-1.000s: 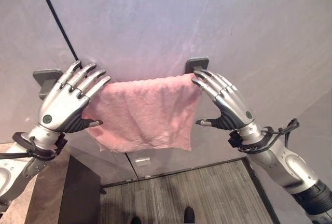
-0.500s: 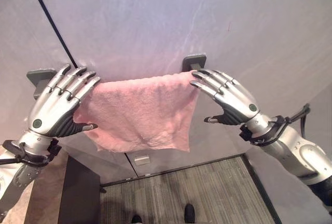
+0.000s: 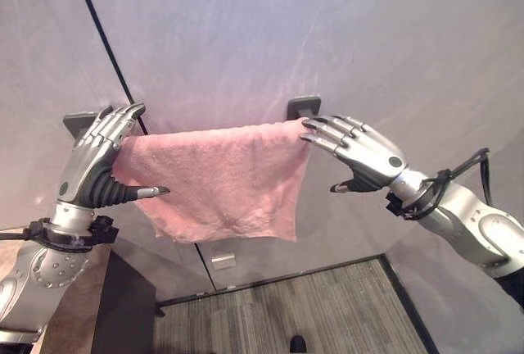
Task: Put brush and paste in cup on sink, flatten towel.
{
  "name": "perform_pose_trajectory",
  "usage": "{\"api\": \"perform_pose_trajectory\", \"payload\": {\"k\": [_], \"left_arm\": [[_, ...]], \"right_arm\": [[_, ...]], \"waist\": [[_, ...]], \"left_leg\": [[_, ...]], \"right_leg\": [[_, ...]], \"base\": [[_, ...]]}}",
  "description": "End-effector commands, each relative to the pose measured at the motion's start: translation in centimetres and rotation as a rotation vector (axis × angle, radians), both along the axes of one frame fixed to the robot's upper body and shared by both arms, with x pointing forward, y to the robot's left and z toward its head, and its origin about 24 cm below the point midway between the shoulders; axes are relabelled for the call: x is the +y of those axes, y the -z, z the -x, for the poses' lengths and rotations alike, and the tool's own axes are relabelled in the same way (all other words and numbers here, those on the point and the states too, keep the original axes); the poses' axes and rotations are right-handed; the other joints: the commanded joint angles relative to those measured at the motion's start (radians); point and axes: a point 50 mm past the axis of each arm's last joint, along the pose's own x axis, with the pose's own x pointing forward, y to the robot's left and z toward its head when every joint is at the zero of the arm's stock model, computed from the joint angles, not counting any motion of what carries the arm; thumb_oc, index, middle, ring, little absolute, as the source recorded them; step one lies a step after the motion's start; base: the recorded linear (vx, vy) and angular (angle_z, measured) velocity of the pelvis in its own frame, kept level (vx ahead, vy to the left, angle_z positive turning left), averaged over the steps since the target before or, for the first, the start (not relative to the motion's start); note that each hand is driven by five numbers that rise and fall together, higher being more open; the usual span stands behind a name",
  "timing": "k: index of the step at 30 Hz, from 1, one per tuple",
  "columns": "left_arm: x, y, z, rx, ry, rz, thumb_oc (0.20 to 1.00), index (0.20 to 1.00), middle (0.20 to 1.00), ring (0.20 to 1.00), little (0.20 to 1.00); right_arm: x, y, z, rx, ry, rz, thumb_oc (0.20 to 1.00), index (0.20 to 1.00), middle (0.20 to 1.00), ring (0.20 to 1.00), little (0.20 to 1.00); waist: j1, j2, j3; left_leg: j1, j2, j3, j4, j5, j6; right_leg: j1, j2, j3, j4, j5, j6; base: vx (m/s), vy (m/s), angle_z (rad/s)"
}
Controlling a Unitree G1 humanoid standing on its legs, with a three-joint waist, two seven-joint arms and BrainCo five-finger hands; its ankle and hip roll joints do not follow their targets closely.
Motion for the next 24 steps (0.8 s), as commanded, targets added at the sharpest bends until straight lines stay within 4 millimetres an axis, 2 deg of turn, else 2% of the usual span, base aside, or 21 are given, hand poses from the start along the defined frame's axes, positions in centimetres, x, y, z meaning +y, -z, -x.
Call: {"api": "perform_pose_trajectory", "payload": {"k": [1, 2, 7, 12, 19, 24], "left_arm": [[4.7, 3.8, -0.1, 0.284, -0.219, -0.206, 1.0, 1.0, 1.0, 1.0, 1.0], [4.7, 3.8, -0.1, 0.284, -0.22, -0.207, 1.0, 1.0, 1.0, 1.0, 1.0], [4.7, 1.6, -0.1, 0.278, -0.192, -0.448, 1.0, 1.0, 1.0, 1.0, 1.0], [4.4, 0.3, 0.1, 0.274, -0.17, -0.538, 1.0, 1.0, 1.0, 1.0, 1.0], [5.0, 0.3, 0.5, 0.314, -0.192, -0.59, 1.0, 1.0, 1.0, 1.0, 1.0], [6.0, 0.6, 0.9, 0.346, -0.237, -0.603, 1.0, 1.0, 1.0, 1.0, 1.0]], "right_arm": [[-3.2, 3.5, -2.0, 0.168, 0.215, 0.144, 1.0, 1.0, 1.0, 1.0, 1.0], [-3.2, 3.5, -2.0, 0.167, 0.214, 0.143, 1.0, 1.0, 1.0, 1.0, 1.0], [-1.5, 2.3, -2.3, 0.148, 0.134, 0.186, 1.0, 1.0, 1.0, 1.0, 1.0], [-0.4, 1.7, -2.3, 0.154, 0.084, 0.199, 1.0, 1.0, 1.0, 1.0, 1.0], [-0.2, 1.2, -2.4, 0.146, 0.08, 0.21, 1.0, 1.0, 1.0, 1.0, 1.0], [-1.0, 1.4, -2.6, 0.157, 0.115, 0.227, 1.0, 1.0, 1.0, 1.0, 1.0]], "waist": [[0.01, -0.039, 0.037], [0.009, -0.04, 0.037], [0.015, -0.039, 0.038], [0.02, -0.035, 0.039], [0.027, -0.027, 0.042], [0.031, -0.023, 0.046]], "left_leg": [[-0.049, 0.043, -0.054, 0.006, 0.039, -0.032], [-0.048, 0.044, -0.054, 0.006, 0.039, -0.032], [-0.045, 0.047, -0.051, 0.006, 0.038, -0.035], [-0.044, 0.048, -0.051, 0.006, 0.038, -0.037], [-0.05, 0.047, -0.059, 0.006, 0.041, -0.038], [-0.055, 0.046, -0.066, 0.006, 0.043, -0.038]], "right_leg": [[0.012, -0.134, -0.011, 0.008, 0.054, 0.128], [0.012, -0.134, -0.011, 0.008, 0.054, 0.127], [0.011, -0.129, -0.006, 0.008, 0.053, 0.127], [0.013, -0.129, -0.007, 0.008, 0.05, 0.126], [0.014, -0.13, -0.015, 0.008, 0.047, 0.124], [0.014, -0.132, -0.022, 0.008, 0.047, 0.121]], "base": [[0.0, 0.0, 0.0], [0.0, -0.003, -0.04], [0.0, -0.003, -0.04], [0.01, -0.005, -0.04], [0.0, -0.002, -0.02], [0.0, 0.0, 0.0]]}}
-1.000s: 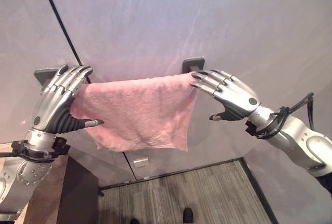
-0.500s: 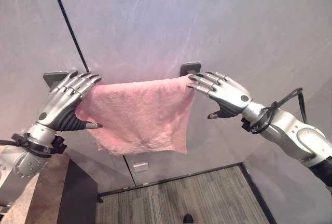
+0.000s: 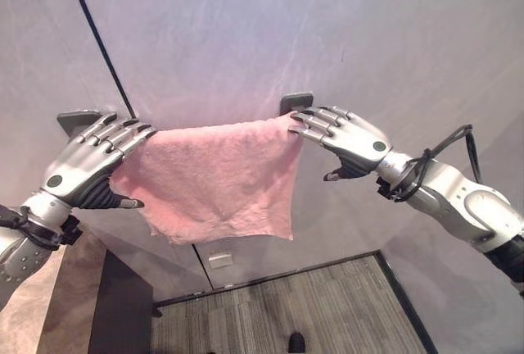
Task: Put brush and paste in cup on sink, flatten towel.
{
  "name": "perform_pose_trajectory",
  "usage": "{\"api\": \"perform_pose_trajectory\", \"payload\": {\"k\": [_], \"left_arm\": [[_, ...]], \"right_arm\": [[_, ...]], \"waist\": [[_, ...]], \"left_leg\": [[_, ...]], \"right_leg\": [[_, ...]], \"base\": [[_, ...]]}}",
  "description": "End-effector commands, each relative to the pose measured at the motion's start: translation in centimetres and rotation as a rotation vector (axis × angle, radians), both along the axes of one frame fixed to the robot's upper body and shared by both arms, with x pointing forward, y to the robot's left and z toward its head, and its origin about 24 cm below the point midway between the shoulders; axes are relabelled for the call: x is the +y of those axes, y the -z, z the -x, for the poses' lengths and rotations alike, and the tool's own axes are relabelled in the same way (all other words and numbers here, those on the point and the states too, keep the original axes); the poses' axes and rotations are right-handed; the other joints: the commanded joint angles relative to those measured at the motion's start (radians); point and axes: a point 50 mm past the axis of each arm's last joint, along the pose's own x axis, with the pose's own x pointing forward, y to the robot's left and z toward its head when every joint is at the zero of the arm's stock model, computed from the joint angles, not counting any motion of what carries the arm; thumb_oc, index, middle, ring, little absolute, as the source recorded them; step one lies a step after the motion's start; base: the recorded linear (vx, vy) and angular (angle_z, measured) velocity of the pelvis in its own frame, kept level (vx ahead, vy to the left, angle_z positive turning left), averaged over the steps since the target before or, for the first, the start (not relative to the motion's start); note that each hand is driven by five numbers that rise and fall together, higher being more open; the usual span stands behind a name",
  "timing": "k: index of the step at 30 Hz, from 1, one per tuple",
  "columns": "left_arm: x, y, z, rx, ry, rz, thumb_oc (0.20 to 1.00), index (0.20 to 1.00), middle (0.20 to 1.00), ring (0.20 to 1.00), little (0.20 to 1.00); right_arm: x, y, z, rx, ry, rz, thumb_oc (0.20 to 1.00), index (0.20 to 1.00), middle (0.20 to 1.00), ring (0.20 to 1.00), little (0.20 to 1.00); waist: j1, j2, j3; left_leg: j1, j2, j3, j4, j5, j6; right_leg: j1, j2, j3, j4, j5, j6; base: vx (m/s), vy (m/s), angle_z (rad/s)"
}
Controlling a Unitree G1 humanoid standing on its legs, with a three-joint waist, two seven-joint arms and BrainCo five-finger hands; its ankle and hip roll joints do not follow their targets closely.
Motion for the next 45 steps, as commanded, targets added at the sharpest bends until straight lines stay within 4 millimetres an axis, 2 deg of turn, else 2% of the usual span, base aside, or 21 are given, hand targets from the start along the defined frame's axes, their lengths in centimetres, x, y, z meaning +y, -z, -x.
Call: {"api": "perform_pose_trajectory", "payload": {"k": [1, 7, 8, 12, 17, 19, 20, 21, 23, 24, 25, 26, 27, 28, 31, 32, 33, 35, 40, 43, 45], "left_arm": [[4.3, 2.5, 0.4, 0.195, -0.232, -0.118, 1.0, 1.0, 1.0, 1.0, 1.0], [4.5, 2.5, 0.5, 0.203, -0.243, -0.151, 1.0, 1.0, 1.0, 1.0, 1.0], [4.9, 2.5, 0.5, 0.203, -0.261, -0.165, 1.0, 1.0, 1.0, 1.0, 1.0], [4.9, 2.6, 0.8, 0.209, -0.277, -0.181, 1.0, 1.0, 1.0, 1.0, 1.0], [4.5, 2.3, 0.9, 0.188, -0.261, -0.154, 1.0, 1.0, 1.0, 1.0, 1.0], [3.9, 2.2, 0.7, 0.171, -0.238, -0.113, 1.0, 1.0, 1.0, 1.0, 1.0], [2.6, 2.1, 0.5, 0.124, -0.176, 0.024, 1.0, 1.0, 1.0, 1.0, 1.0], [2.5, 2.1, 0.4, 0.124, -0.172, 0.028, 1.0, 1.0, 1.0, 1.0, 1.0], [1.2, 2.7, 0.1, 0.01, -0.109, 0.448, 1.0, 1.0, 1.0, 1.0, 1.0], [0.8, 3.0, 0.1, -0.024, -0.095, 0.583, 1.0, 1.0, 1.0, 1.0, 1.0], [-0.6, 2.7, -0.1, -0.106, -0.03, 0.697, 1.0, 1.0, 1.0, 1.0, 1.0], [-0.6, 2.6, -0.1, -0.107, -0.029, 0.695, 1.0, 1.0, 1.0, 1.0, 1.0], [-1.6, 2.4, -0.4, -0.156, 0.008, 0.758, 1.0, 1.0, 1.0, 1.0, 1.0], [-2.2, 2.0, -0.6, -0.19, 0.034, 0.786, 1.0, 1.0, 1.0, 1.0, 1.0], [-2.7, 1.6, -0.8, -0.233, 0.057, 0.823, 1.0, 1.0, 1.0, 1.0, 1.0], [-2.9, 0.8, -0.7, -0.294, 0.082, 0.857, 1.0, 1.0, 1.0, 1.0, 1.0], [-2.9, 0.8, -0.7, -0.297, 0.082, 0.856, 1.0, 1.0, 1.0, 1.0, 1.0], [-2.8, 0.3, -0.5, -0.366, 0.092, 0.951, 1.0, 1.0, 1.0, 1.0, 1.0], [-2.8, -0.6, 0.0, -0.456, 0.135, 1.064, 1.0, 1.0, 1.0, 1.0, 1.0], [-2.7, -1.2, 0.4, -0.509, 0.167, 1.112, 1.0, 1.0, 1.0, 1.0, 1.0], [-2.3, -1.4, 1.0, -0.547, 0.164, 1.145, 1.0, 1.0, 1.0, 1.0, 1.0]], "right_arm": [[-3.0, 3.0, -0.8, 0.169, 0.166, 0.158, 1.0, 1.0, 1.0, 1.0, 1.0], [-4.8, 3.4, -0.9, 0.18, 0.238, 0.207, 1.0, 1.0, 1.0, 1.0, 1.0], [-6.1, 3.4, -1.1, 0.162, 0.297, 0.237, 1.0, 1.0, 1.0, 1.0, 1.0], [-8.0, 3.3, -1.1, 0.135, 0.392, 0.204, 1.0, 1.0, 1.0, 1.0, 1.0], [-9.1, 3.8, -0.6, 0.132, 0.445, 0.167, 1.0, 1.0, 1.0, 1.0, 1.0], [-8.9, 4.1, -0.6, 0.139, 0.44, 0.152, 1.0, 1.0, 1.0, 1.0, 1.0], [-8.2, 4.1, -0.4, 0.125, 0.413, 0.104, 1.0, 1.0, 1.0, 1.0, 1.0], [-8.3, 4.0, -0.4, 0.123, 0.415, 0.106, 1.0, 1.0, 1.0, 1.0, 1.0], [-8.2, 3.5, 0.2, 0.036, 0.412, -0.074, 1.0, 1.0, 1.0, 1.0, 1.0], [-8.0, 3.5, 0.5, 0.011, 0.403, -0.164, 1.0, 1.0, 1.0, 1.0, 1.0], [-6.7, 3.3, 1.1, -0.048, 0.356, -0.332, 1.0, 1.0, 1.0, 1.0, 1.0], [-6.7, 3.3, 1.2, -0.049, 0.357, -0.334, 1.0, 1.0, 1.0, 1.0, 1.0], [-4.6, 3.7, 1.1, -0.039, 0.293, -0.418, 1.0, 1.0, 1.0, 1.0, 1.0], [-3.1, 2.0, 1.4, -0.087, 0.208, -0.523, 1.0, 1.0, 1.0, 1.0, 1.0], [-2.0, 1.6, 1.6, -0.084, 0.15, -0.61, 1.0, 1.0, 1.0, 1.0, 1.0], [-1.1, -0.1, 2.0, -0.118, 0.075, -0.741, 1.0, 1.0, 1.0, 1.0, 1.0], [-1.1, -0.2, 2.0, -0.118, 0.074, -0.743, 1.0, 1.0, 1.0, 1.0, 1.0], [-0.7, -0.9, 2.4, -0.101, 0.017, -0.911, 1.0, 1.0, 1.0, 1.0, 1.0], [-1.2, -1.9, 3.3, -0.151, -0.018, -1.022, 1.0, 1.0, 1.0, 1.0, 1.0], [-2.0, -2.3, 4.0, -0.207, -0.013, -1.058, 1.0, 1.0, 1.0, 1.0, 1.0], [-3.3, -2.1, 4.5, -0.241, 0.032, -1.071, 1.0, 1.0, 1.0, 1.0, 1.0]], "waist": [[0.018, -0.029, 0.032], [0.012, -0.028, 0.032], [0.007, -0.025, 0.033], [-0.003, -0.019, 0.031], [-0.004, -0.022, 0.03], [-0.006, -0.025, 0.03], [-0.009, -0.028, 0.027], [-0.008, -0.025, 0.028], [-0.014, -0.023, 0.03], [-0.017, -0.022, 0.029], [-0.014, -0.022, 0.025], [-0.013, -0.024, 0.025], [-0.011, -0.025, 0.019], [-0.013, -0.025, 0.019], [-0.012, -0.025, 0.013], [-0.011, -0.024, 0.007], [-0.011, -0.024, 0.009], [-0.009, -0.024, 0.003], [-0.007, -0.023, -0.004], [-0.007, -0.023, -0.008], [-0.01, -0.023, -0.01]], "left_leg": [[-0.05, 0.042, -0.073, 0.01, 0.04, -0.032], [-0.053, 0.041, -0.074, 0.01, 0.041, -0.033], [-0.053, 0.04, -0.074, 0.01, 0.041, -0.032], [-0.05, 0.04, -0.072, 0.01, 0.04, -0.031], [-0.053, 0.04, -0.076, 0.01, 0.04, -0.031], [-0.054, 0.039, -0.077, 0.01, 0.04, -0.031], [-0.055, 0.039, -0.079, 0.01, 0.04, -0.03], [-0.056, 0.039, -0.08, 0.01, 0.04, -0.03], [-0.056, 0.038, -0.089, 0.01, 0.041, -0.027], [-0.053, 0.038, -0.091, 0.01, 0.034, -0.025], [-0.058, 0.037, -0.096, 0.01, 0.038, -0.021], [-0.059, 0.036, -0.097, 0.01, 0.038, -0.02], [-0.058, 0.036, -0.099, 0.01, 0.035, -0.019], [-0.058, 0.035, -0.099, 0.01, 0.041, -0.017], [-0.054, 0.034, -0.1, 0.01, 0.034, -0.018], [-0.052, 0.034, -0.098, 0.01, 0.033, -0.017], [-0.052, 0.034, -0.098, 0.01, 0.033, -0.017], [-0.046, 0.035, -0.095, 0.01, 0.031, -0.016], [-0.038, 0.036, -0.096, 0.01, 0.028, -0.017], [-0.036, 0.036, -0.1, 0.01, 0.027, -0.018], [-0.036, 0.037, -0.102, 0.01, 0.026, -0.018]], "right_leg": [[0.031, -0.134, -0.019, 0.008, 0.046, 0.12], [0.032, -0.136, -0.025, 0.008, 0.047, 0.119], [0.033, -0.136, -0.026, 0.008, 0.047, 0.118], [0.033, -0.137, -0.025, 0.008, 0.048, 0.119], [0.032, -0.138, -0.025, 0.008, 0.049, 0.119], [0.033, -0.138, -0.027, 0.008, 0.049, 0.118], [0.034, -0.139, -0.029, 0.008, 0.049, 0.117], [0.034, -0.14, -0.029, 0.008, 0.048, 0.117], [0.039, -0.14, -0.034, 0.008, 0.047, 0.117], [0.043, -0.139, -0.037, 0.008, 0.041, 0.118], [0.041, -0.142, -0.037, 0.008, 0.045, 0.117], [0.041, -0.142, -0.038, 0.008, 0.045, 0.117], [0.043, -0.143, -0.038, 0.008, 0.043, 0.117], [0.045, -0.143, -0.038, 0.008, 0.048, 0.115], [0.048, -0.143, -0.036, 0.008, 0.042, 0.118], [0.049, -0.142, -0.033, 0.008, 0.041, 0.117], [0.049, -0.142, -0.032, 0.008, 0.041, 0.117], [0.051, -0.142, -0.029, 0.008, 0.041, 0.115], [0.06, -0.141, -0.031, 0.008, 0.039, 0.111], [0.068, -0.141, -0.034, 0.008, 0.036, 0.109], [0.072, -0.141, -0.036, 0.008, 0.033, 0.106]], "base": [[0.0, 0.0, 0.0], [0.0, 0.0, 0.01], [0.0, 0.0, 0.0], [0.0, 0.006, 0.03], [0.0, 0.002, 0.01], [0.0, 0.0, 0.0], [0.0, 0.0, 0.0], [0.0, 0.0, 0.0], [0.0, 0.001, 0.09], [0.0, -0.004, 0.22], [0.0, -0.003, 0.2], [-0.01, -0.007, 0.12], [-0.02, -0.003, -0.07], [0.0, 0.0, -0.08], [0.0, 0.004, 0.02], [-0.01, 0.0, 0.04], [0.0, 0.0, 0.0], [0.0, 0.0, 0.0], [0.0, -0.001, -0.01], [0.0, 0.0, 0.0], [0.0, 0.0, 0.0]]}}
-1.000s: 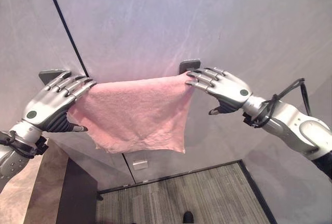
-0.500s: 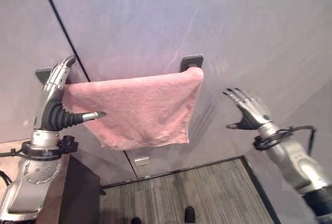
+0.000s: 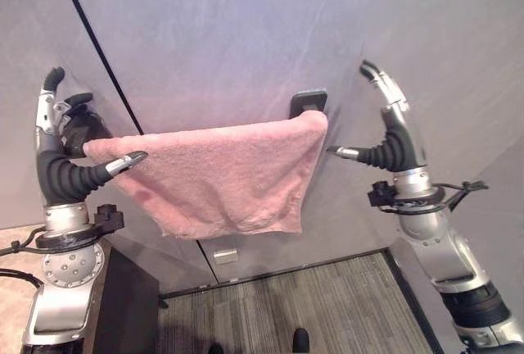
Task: Put brush and paste in cup on sink, flatten towel.
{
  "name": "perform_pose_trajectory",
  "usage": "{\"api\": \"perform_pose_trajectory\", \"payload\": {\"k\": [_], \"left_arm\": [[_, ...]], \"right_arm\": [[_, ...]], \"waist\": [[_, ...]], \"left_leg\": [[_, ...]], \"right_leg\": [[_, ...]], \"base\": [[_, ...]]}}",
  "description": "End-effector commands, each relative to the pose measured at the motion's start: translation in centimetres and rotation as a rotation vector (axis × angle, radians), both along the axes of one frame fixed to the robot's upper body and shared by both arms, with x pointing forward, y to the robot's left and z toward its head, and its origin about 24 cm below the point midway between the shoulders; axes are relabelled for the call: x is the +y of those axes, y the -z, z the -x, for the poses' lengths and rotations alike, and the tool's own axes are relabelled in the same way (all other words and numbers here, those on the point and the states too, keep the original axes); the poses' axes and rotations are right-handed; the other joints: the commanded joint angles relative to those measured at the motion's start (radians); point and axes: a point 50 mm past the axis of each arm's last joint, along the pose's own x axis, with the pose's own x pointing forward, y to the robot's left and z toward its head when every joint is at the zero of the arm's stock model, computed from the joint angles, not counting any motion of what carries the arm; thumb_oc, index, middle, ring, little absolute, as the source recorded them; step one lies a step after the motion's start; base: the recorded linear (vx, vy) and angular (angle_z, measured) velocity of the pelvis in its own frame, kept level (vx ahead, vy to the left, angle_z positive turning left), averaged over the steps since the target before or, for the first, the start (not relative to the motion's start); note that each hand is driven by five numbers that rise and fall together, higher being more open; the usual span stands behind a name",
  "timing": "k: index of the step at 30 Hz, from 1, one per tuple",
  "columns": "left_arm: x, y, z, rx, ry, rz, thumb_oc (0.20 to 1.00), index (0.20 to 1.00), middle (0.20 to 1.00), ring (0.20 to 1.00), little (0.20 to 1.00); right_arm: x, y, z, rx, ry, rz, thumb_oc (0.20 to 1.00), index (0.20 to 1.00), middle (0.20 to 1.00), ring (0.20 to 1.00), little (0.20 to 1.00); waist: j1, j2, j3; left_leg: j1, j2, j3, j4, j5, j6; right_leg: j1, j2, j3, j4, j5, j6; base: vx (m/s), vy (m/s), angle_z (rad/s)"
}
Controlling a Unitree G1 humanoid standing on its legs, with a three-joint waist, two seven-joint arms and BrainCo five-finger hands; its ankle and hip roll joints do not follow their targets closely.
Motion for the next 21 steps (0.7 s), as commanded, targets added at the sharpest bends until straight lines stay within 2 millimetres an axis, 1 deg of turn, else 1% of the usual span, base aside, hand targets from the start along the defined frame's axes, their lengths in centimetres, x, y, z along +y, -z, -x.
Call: {"api": "perform_pose_trajectory", "payload": {"k": [1, 3, 4, 5, 6, 7, 8, 10, 11, 12, 14, 15, 16, 17, 18, 19, 20, 21], "left_arm": [[-0.1, -1.6, 0.7, -0.113, 0.041, 0.015, 1.0, 1.0, 1.0, 1.0, 1.0], [0.1, -1.4, 0.8, -0.103, 0.035, 0.022, 1.0, 1.0, 1.0, 1.0, 1.0], [0.3, -0.9, 1.0, -0.08, 0.024, 0.031, 1.0, 1.0, 1.0, 1.0, 1.0], [0.6, 0.0, 1.2, -0.043, 0.015, 0.067, 1.0, 1.0, 1.0, 1.0, 1.0], [1.0, 1.2, 1.6, 0.01, -0.021, 0.08, 1.0, 1.0, 1.0, 1.0, 1.0], [1.0, 1.3, 1.6, 0.013, -0.021, 0.079, 1.0, 1.0, 1.0, 1.0, 1.0], [1.0, 2.4, 1.8, 0.072, -0.038, 0.074, 1.0, 1.0, 1.0, 1.0, 1.0], [0.8, 3.6, 1.9, 0.132, -0.035, 0.079, 1.0, 1.0, 1.0, 1.0, 1.0], [0.7, 3.6, 2.0, 0.134, -0.035, 0.079, 1.0, 1.0, 1.0, 1.0, 1.0], [0.5, 4.9, 2.0, 0.193, -0.025, 0.1, 1.0, 1.0, 1.0, 1.0, 1.0], [0.9, 6.4, 2.3, 0.271, -0.054, 0.102, 1.0, 1.0, 1.0, 1.0, 1.0], [0.9, 6.4, 2.3, 0.272, -0.054, 0.101, 1.0, 1.0, 1.0, 1.0, 1.0], [1.3, 8.1, 2.5, 0.356, -0.073, 0.123, 1.0, 1.0, 1.0, 1.0, 1.0], [1.6, 8.9, 2.7, 0.395, -0.088, 0.134, 1.0, 1.0, 1.0, 1.0, 1.0], [1.6, 8.9, 2.7, 0.396, -0.088, 0.134, 1.0, 1.0, 1.0, 1.0, 1.0], [1.9, 10.4, 3.0, 0.465, -0.109, 0.159, 1.0, 1.0, 1.0, 1.0, 1.0], [2.2, 13.6, 3.5, 0.615, -0.123, 0.221, 1.0, 1.0, 1.0, 1.0, 1.0], [2.3, 14.9, 3.9, 0.691, -0.125, 0.226, 1.0, 1.0, 1.0, 1.0, 1.0]], "right_arm": [[-1.2, -1.6, 1.9, -0.127, 0.008, -0.086, 1.0, 1.0, 1.0, 1.0, 1.0], [-1.5, -1.3, 2.1, -0.118, 0.02, -0.092, 1.0, 1.0, 1.0, 1.0, 1.0], [-2.1, -0.8, 2.4, -0.096, 0.042, -0.104, 1.0, 1.0, 1.0, 1.0, 1.0], [-2.6, -0.1, 2.6, -0.066, 0.059, -0.116, 1.0, 1.0, 1.0, 1.0, 1.0], [-3.1, 0.8, 3.0, -0.031, 0.078, -0.135, 1.0, 1.0, 1.0, 1.0, 1.0], [-3.1, 0.8, 3.0, -0.029, 0.078, -0.135, 1.0, 1.0, 1.0, 1.0, 1.0], [-3.5, 1.9, 3.2, 0.024, 0.099, -0.138, 1.0, 1.0, 1.0, 1.0, 1.0], [-3.8, 3.0, 3.4, 0.076, 0.117, -0.144, 1.0, 1.0, 1.0, 1.0, 1.0], [-3.8, 3.0, 3.4, 0.077, 0.118, -0.144, 1.0, 1.0, 1.0, 1.0, 1.0], [-3.8, 3.8, 3.4, 0.121, 0.113, -0.159, 1.0, 1.0, 1.0, 1.0, 1.0], [-4.1, 5.0, 3.6, 0.186, 0.123, -0.175, 1.0, 1.0, 1.0, 1.0, 1.0], [-4.1, 5.1, 3.6, 0.187, 0.123, -0.175, 1.0, 1.0, 1.0, 1.0, 1.0], [-4.2, 6.5, 3.6, 0.262, 0.127, -0.182, 1.0, 1.0, 1.0, 1.0, 1.0], [-4.4, 7.3, 3.6, 0.308, 0.133, -0.183, 1.0, 1.0, 1.0, 1.0, 1.0], [-4.4, 7.4, 3.6, 0.309, 0.133, -0.183, 1.0, 1.0, 1.0, 1.0, 1.0], [-4.5, 8.3, 3.8, 0.366, 0.144, -0.173, 1.0, 1.0, 1.0, 1.0, 1.0], [-4.9, 10.6, 4.3, 0.499, 0.16, -0.188, 1.0, 1.0, 1.0, 1.0, 1.0], [-5.2, 11.7, 4.7, 0.559, 0.17, -0.205, 1.0, 1.0, 1.0, 1.0, 1.0]], "waist": [[0.007, -0.033, -0.042], [0.007, -0.032, -0.043], [0.006, -0.032, -0.042], [0.005, -0.034, -0.037], [0.005, -0.032, -0.036], [0.005, -0.032, -0.038], [0.005, -0.032, -0.034], [0.005, -0.03, -0.03], [0.006, -0.03, -0.031], [0.007, -0.03, -0.025], [0.01, -0.028, -0.02], [0.01, -0.028, -0.022], [0.012, -0.028, -0.015], [0.013, -0.028, -0.012], [0.012, -0.028, -0.014], [0.013, -0.029, -0.009], [0.011, -0.027, -0.005], [0.01, -0.026, -0.003]], "left_leg": [[-0.039, 0.045, -0.071, 0.004, 0.024, -0.029], [-0.039, 0.045, -0.071, 0.004, 0.024, -0.029], [-0.039, 0.045, -0.073, 0.004, 0.024, -0.029], [-0.044, 0.045, -0.072, 0.004, 0.035, -0.026], [-0.039, 0.046, -0.072, 0.004, 0.025, -0.027], [-0.038, 0.047, -0.073, 0.004, 0.025, -0.027], [-0.038, 0.047, -0.073, 0.004, 0.026, -0.027], [-0.038, 0.045, -0.074, 0.004, 0.027, -0.025], [-0.037, 0.045, -0.074, 0.004, 0.026, -0.025], [-0.038, 0.046, -0.072, 0.004, 0.028, -0.024], [-0.039, 0.046, -0.073, 0.004, 0.03, -0.024], [-0.039, 0.046, -0.073, 0.004, 0.03, -0.024], [-0.042, 0.047, -0.074, 0.004, 0.034, -0.024], [-0.044, 0.047, -0.075, 0.004, 0.035, -0.024], [-0.044, 0.047, -0.075, 0.004, 0.035, -0.024], [-0.046, 0.048, -0.076, 0.004, 0.038, -0.024], [-0.049, 0.049, -0.078, 0.004, 0.042, -0.024], [-0.051, 0.049, -0.079, 0.004, 0.045, -0.024]], "right_leg": [[0.043, -0.127, 0.009, 0.004, 0.021, 0.113], [0.044, -0.127, 0.008, 0.004, 0.02, 0.112], [0.045, -0.127, 0.007, 0.004, 0.019, 0.11], [0.041, -0.126, 0.007, 0.004, 0.027, 0.107], [0.047, -0.126, 0.002, 0.004, 0.015, 0.108], [0.048, -0.125, 0.002, 0.004, 0.015, 0.108], [0.048, -0.126, -0.001, 0.004, 0.014, 0.108], [0.05, -0.126, -0.002, 0.004, 0.013, 0.108], [0.05, -0.126, -0.002, 0.004, 0.013, 0.108], [0.049, -0.127, -0.005, 0.004, 0.013, 0.107], [0.048, -0.126, -0.008, 0.004, 0.013, 0.107], [0.048, -0.126, -0.008, 0.004, 0.013, 0.107], [0.046, -0.125, -0.01, 0.004, 0.013, 0.105], [0.046, -0.124, -0.011, 0.004, 0.012, 0.104], [0.046, -0.124, -0.012, 0.004, 0.012, 0.104], [0.045, -0.124, -0.014, 0.004, 0.012, 0.103], [0.046, -0.122, -0.02, 0.004, 0.013, 0.101], [0.046, -0.122, -0.021, 0.004, 0.012, 0.1]], "base": [[0.0, 0.001, 0.03], [0.0, 0.0, 0.06], [-0.04, -0.009, 0.04], [0.0, 0.0, 0.0], [0.0, 0.0, 0.0], [0.03, -0.005, 0.02], [0.0, 0.0, 0.0], [0.0, 0.0, 0.0], [0.0, 0.0, 0.0], [0.0, 0.0, 0.0], [0.0, 0.0, 0.0], [0.0, 0.0, 0.0], [0.0, 0.0, 0.0], [0.0, 0.0, 0.0], [0.0, 0.0, 0.0], [0.0, 0.0, 0.0], [-0.03, -0.021, 0.03], [-0.03, -0.019, 0.04]]}}
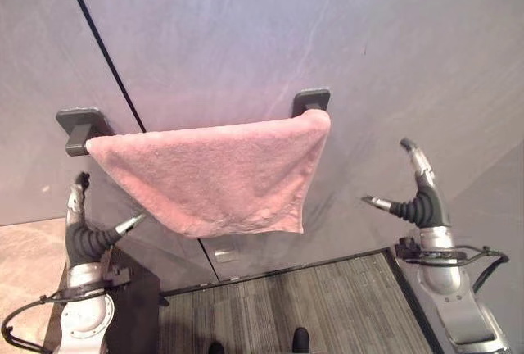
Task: Put brush and paste in cup on sink, flatten towel.
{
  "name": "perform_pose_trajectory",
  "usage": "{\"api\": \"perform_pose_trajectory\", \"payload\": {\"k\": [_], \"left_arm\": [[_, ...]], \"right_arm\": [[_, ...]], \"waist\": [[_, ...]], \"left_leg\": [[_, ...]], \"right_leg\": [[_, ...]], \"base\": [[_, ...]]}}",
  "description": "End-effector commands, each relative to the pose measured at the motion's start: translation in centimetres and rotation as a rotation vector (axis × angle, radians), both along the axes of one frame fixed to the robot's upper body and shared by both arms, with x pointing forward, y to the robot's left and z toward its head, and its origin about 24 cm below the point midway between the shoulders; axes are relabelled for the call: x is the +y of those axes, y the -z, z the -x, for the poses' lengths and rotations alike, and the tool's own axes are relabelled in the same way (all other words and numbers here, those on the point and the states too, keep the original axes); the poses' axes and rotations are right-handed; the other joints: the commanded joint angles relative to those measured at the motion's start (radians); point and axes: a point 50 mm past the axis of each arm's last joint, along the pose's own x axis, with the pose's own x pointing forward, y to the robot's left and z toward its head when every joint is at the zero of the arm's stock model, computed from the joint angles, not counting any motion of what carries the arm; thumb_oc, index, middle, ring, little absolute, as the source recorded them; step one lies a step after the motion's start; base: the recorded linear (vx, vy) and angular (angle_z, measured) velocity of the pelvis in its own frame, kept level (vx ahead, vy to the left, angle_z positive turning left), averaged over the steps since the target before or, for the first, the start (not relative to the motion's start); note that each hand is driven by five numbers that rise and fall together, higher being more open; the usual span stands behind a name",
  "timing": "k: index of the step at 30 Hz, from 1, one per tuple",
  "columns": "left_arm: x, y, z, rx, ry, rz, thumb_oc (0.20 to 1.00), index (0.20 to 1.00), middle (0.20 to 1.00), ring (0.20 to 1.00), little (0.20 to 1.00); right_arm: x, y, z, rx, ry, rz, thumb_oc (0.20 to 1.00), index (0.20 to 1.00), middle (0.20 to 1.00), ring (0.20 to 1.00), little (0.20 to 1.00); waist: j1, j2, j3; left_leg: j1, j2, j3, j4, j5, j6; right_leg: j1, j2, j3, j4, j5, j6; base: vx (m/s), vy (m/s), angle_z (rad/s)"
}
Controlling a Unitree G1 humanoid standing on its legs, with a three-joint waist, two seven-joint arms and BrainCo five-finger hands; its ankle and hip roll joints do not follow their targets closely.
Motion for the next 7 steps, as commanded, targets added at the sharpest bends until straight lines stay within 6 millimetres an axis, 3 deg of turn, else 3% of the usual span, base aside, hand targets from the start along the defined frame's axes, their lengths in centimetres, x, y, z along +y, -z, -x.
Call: {"api": "perform_pose_trajectory", "payload": {"k": [1, 2, 3, 4, 5, 6, 7], "left_arm": [[0.3, 3.6, 0.5, 0.21, 0.051, 0.024, 1.0, 1.0, 1.0, 1.0, 1.0], [0.5, 4.2, 0.9, 0.251, 0.049, 0.027, 1.0, 1.0, 1.0, 1.0, 1.0], [0.7, 7.1, 1.9, 0.362, 0.016, 0.089, 1.0, 1.0, 1.0, 1.0, 1.0], [0.7, 7.1, 1.8, 0.362, 0.016, 0.089, 1.0, 1.0, 1.0, 1.0, 1.0], [0.8, 9.8, 2.6, 0.482, -0.018, 0.115, 1.0, 1.0, 1.0, 1.0, 1.0], [0.9, 9.8, 2.5, 0.48, -0.018, 0.115, 1.0, 1.0, 1.0, 1.0, 1.0], [0.9, 11.3, 3.0, 0.541, -0.049, 0.156, 1.0, 1.0, 1.0, 1.0, 1.0]], "right_arm": [[-0.3, 2.6, 0.7, 0.152, -0.005, -0.096, 1.0, 1.0, 1.0, 1.0, 1.0], [-0.8, 4.0, 1.1, 0.225, 0.019, -0.094, 1.0, 1.0, 1.0, 1.0, 1.0], [-1.8, 8.4, 2.3, 0.419, 0.09, -0.124, 1.0, 1.0, 1.0, 1.0, 1.0], [-1.8, 8.4, 2.3, 0.419, 0.09, -0.124, 1.0, 1.0, 1.0, 1.0, 1.0], [-2.7, 13.7, 4.2, 0.666, 0.178, -0.131, 1.0, 1.0, 1.0, 1.0, 1.0], [-2.7, 13.8, 4.1, 0.663, 0.177, -0.131, 1.0, 1.0, 1.0, 1.0, 1.0], [-3.0, 16.1, 5.2, 0.776, 0.224, -0.114, 1.0, 1.0, 1.0, 1.0, 1.0]], "waist": [[0.009, -0.028, -0.02], [0.008, -0.028, -0.017], [0.007, -0.031, -0.015], [0.006, -0.031, -0.015], [0.009, -0.03, -0.012], [0.008, -0.031, -0.012], [0.009, -0.031, -0.011]], "left_leg": [[-0.053, 0.05, -0.061, 0.005, 0.05, -0.029], [-0.054, 0.05, -0.062, 0.005, 0.052, -0.029], [-0.056, 0.051, -0.065, 0.005, 0.054, -0.029], [-0.057, 0.051, -0.065, 0.005, 0.054, -0.029], [-0.052, 0.052, -0.067, 0.005, 0.051, -0.03], [-0.056, 0.052, -0.068, 0.005, 0.055, -0.029], [-0.056, 0.052, -0.068, 0.005, 0.056, -0.03]], "right_leg": [[0.034, -0.12, -0.01, 0.008, 0.028, 0.093], [0.034, -0.12, -0.011, 0.008, 0.027, 0.093], [0.035, -0.119, -0.017, 0.008, 0.027, 0.092], [0.035, -0.119, -0.017, 0.008, 0.026, 0.092], [0.04, -0.116, -0.019, 0.008, 0.022, 0.092], [0.037, -0.117, -0.018, 0.008, 0.025, 0.091], [0.037, -0.116, -0.019, 0.008, 0.025, 0.091]], "base": [[-0.02, -0.007, 0.08], [-0.03, -0.016, 0.11], [-0.02, -0.012, 0.11], [-0.02, -0.013, 0.06], [0.0, 0.0, 0.0], [0.0, 0.0, 0.0], [0.0, 0.0, 0.0]]}}
